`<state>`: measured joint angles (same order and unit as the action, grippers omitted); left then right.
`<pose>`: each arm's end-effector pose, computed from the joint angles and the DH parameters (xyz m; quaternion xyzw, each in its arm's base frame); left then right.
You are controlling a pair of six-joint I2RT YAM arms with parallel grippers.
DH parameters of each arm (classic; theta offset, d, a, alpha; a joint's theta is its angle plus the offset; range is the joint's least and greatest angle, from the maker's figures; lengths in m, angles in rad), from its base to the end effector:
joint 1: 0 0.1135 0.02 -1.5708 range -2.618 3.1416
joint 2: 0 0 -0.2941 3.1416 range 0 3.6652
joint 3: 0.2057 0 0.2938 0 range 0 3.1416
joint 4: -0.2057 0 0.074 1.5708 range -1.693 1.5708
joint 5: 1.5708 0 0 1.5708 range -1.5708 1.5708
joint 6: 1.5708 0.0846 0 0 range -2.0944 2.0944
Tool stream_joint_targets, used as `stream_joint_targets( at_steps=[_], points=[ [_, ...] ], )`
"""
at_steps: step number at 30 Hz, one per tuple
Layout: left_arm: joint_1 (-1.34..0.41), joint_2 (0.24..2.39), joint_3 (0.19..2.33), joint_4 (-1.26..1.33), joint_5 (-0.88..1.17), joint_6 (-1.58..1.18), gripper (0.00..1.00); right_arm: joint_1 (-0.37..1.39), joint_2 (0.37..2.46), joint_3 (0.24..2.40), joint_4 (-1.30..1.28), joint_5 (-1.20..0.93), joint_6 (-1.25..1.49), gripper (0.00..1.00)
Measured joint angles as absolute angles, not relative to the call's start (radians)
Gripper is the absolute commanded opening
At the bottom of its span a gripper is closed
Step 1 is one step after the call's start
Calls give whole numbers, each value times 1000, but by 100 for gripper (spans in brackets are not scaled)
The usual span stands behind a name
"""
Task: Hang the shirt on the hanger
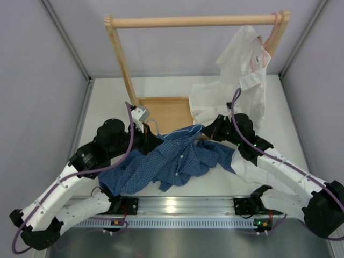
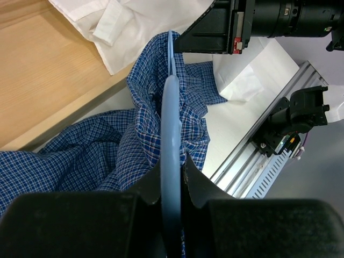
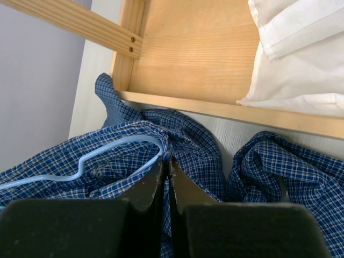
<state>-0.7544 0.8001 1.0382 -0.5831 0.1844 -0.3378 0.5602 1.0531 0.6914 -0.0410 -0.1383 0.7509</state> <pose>0.1558 -0.1677 0.3975 0.2203 0.7859 -0.3618 0.4504 0.2563 0.1745 0.2616 0.0413 0.8321 0.3810 0.4009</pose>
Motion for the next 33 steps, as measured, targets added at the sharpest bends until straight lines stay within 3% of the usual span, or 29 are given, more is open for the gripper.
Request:
stream_joint_targets(
  at_steps=[17, 33],
  points=[
    [-754, 761, 985, -562, 202, -337, 0, 540, 1110, 738, 119, -129, 681, 0],
    [-756, 841, 1150, -608, -31, -376, 0, 612, 921, 722, 285, -319, 719, 0]
  ],
)
